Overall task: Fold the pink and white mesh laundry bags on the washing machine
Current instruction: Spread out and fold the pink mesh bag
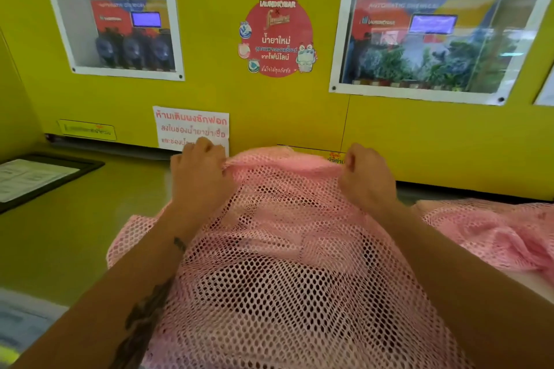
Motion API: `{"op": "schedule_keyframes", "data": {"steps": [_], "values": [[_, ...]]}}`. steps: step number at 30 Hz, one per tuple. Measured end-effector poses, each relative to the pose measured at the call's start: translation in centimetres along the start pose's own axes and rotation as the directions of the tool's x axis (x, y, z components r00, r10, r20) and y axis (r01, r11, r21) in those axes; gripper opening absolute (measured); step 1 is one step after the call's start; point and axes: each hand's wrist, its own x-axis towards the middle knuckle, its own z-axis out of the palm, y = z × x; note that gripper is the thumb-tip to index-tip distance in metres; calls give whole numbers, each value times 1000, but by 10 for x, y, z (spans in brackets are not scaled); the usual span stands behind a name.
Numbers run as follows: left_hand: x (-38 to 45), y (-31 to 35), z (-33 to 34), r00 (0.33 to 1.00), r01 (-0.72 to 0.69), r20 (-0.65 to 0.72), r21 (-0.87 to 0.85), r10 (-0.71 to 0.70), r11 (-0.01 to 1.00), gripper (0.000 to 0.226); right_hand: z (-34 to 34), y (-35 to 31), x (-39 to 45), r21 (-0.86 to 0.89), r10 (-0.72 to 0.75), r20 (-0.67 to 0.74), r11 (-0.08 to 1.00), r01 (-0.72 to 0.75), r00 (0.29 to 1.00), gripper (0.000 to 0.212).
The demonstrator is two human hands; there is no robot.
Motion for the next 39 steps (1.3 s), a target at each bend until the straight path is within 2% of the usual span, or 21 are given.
{"op": "schedule_keyframes", "data": {"steps": [1, 2, 4, 5, 6, 8, 10, 12, 15, 18, 20, 22, 23, 25, 28, 30, 32, 33, 35, 37, 39], "values": [[0, -3, -4, 998, 20, 64, -60, -16, 998, 16, -1, 0, 2, 9, -5, 10, 1000, 5, 1000, 9], [-1, -3, -10, 971, 67, 236, -115, -38, 991, 22, -1, 0, 4, 7, -7, 51, 1000, 7, 999, 7], [-6, 1, -19, 764, 146, 642, -73, -65, 987, 42, 0, 1, 3, 0, 19, 180, 1000, -19, 984, 5], [-9, 4, -21, 671, 134, 736, -7, -85, 991, 46, 2, 3, 0, -2, 35, 244, 999, -36, 969, 5], [-12, 7, -18, 654, 104, 749, 52, -107, 993, 54, 4, 3, -3, -14, 43, 302, 999, -41, 952, 7], [-17, 13, -11, 751, 51, 655, 64, -81, 997, 72, 6, 1, -12, -54, 30, 383, 998, -10, 923, 8], [-23, 16, 2, 835, -152, 526, -62, 161, 986, 74, 5, -5, -22, -84, 2, 428, 996, 38, 904, 13], [-28, 15, 18, 787, -268, 506, -237, 354, 934, 62, 3, -13, -31, -140, 1, 491, 987, 79, 871, 23], [-30, 6, 34, 702, -98, 690, -154, 179, 983, 57, 1, -30, -43, -351, -62, 479, 901, 256, 876, 30], [-20, -1, 26, 653, -19, 757, 21, -4, 1000, 79, -1, -46, -55, -343, -174, 448, 872, 348, 877, 33], [-18, -4, 16, 641, 24, 765, 57, -59, 998, 80, 1, -51, -62, -248, -127, 598, 910, 333, 791, 52], [-18, -6, 8, 633, 57, 766, 100, -113, 993, 80, 9, -47, -63, -195, -42, 784, 931, 309, 619, 82], [-18, -7, 4, 636, 82, 758, 119, -144, 989, 78, 14, -42, -62, -193, -35, 821, 922, 336, 569, 89], [-20, -11, -5, 628, 111, 753, 165, -198, 980, 74, 20, -26, -54, -222, -63, 778, 903, 368, 625, 77], [-23, -20, -15, 651, 121, 719, 218, -243, 968, 68, 16, -13, -44, -347, -191, 543, 835, 426, 818, 46], [-28, -24, -19, 726, 149, 636, 226, -262, 963, 58, 9, -19, -49, -322, -252, 458, 847, 423, 853, 44], [-30, -26, -17, 781, 194, 562, 194, -271, 962, 61, 2, -27, -57, -210, -253, 474, 898, 387, 844, 47], [-31, -26, -15, 795, 212, 542, 174, -273, 962, 71, 0, -31, -61, -149, -224, 546, 922, 357, 807, 52], [-30, -23, -10, 816, 204, 528, 117, -235, 972, 88, -1, -32, -66, -111, -132, 752, 940, 322, 646, 66], [-27, -21, -6, 825, 164, 535, 78, -180, 983, 93, -4, -25, -60, -146, -65, 859, 920, 365, 508, 75], [-26, -24, -2, 813, 102, 568, 78, -128, 992, 87, -13, -10, -43, -177, -5, 882, 924, 339, 472, 84]]}}
